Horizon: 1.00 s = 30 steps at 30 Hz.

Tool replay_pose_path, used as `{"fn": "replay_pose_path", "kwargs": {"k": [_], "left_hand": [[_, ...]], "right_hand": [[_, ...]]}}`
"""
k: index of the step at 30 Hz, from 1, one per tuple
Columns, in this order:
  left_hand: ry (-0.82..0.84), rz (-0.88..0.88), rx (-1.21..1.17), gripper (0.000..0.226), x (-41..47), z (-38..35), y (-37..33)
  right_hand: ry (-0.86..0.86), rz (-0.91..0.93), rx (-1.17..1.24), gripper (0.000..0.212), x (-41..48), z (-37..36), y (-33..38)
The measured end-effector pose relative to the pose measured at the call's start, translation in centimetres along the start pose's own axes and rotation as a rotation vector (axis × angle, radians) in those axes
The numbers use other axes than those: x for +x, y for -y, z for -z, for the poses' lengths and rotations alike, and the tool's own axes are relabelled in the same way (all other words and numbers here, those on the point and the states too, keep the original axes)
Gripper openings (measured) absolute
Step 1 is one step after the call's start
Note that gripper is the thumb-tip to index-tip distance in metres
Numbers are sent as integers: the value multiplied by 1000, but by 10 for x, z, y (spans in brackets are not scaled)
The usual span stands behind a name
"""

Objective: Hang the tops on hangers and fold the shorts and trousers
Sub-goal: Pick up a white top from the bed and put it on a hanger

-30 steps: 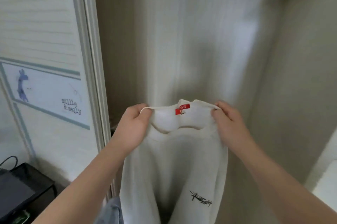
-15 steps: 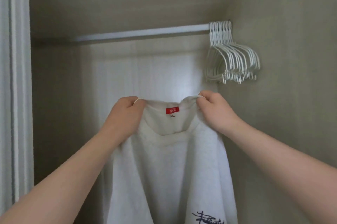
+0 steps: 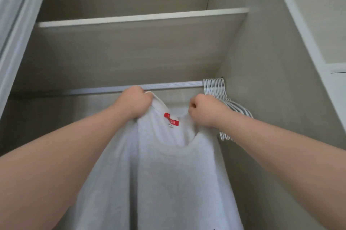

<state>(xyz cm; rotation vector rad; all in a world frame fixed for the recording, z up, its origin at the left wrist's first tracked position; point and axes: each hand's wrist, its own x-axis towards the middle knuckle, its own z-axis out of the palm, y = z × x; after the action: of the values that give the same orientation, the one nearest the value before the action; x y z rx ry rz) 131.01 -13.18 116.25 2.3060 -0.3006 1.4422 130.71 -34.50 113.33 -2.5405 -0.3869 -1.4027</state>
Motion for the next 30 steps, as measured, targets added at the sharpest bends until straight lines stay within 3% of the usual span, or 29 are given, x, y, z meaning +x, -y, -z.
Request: {"fn": "replay_pose_path", "kwargs": {"k": [3, 7, 30], "left_hand": [[27, -14, 103, 38, 12, -4, -15], [70, -45, 154, 31, 15, -12, -28], [109, 12, 311, 36, -8, 30, 0]], "right_hand": [[-154, 58, -408, 24, 8, 6, -16], [-17, -122, -624, 42, 14, 5, -37], [-145, -145, -501, 41, 29, -10, -68]]}}
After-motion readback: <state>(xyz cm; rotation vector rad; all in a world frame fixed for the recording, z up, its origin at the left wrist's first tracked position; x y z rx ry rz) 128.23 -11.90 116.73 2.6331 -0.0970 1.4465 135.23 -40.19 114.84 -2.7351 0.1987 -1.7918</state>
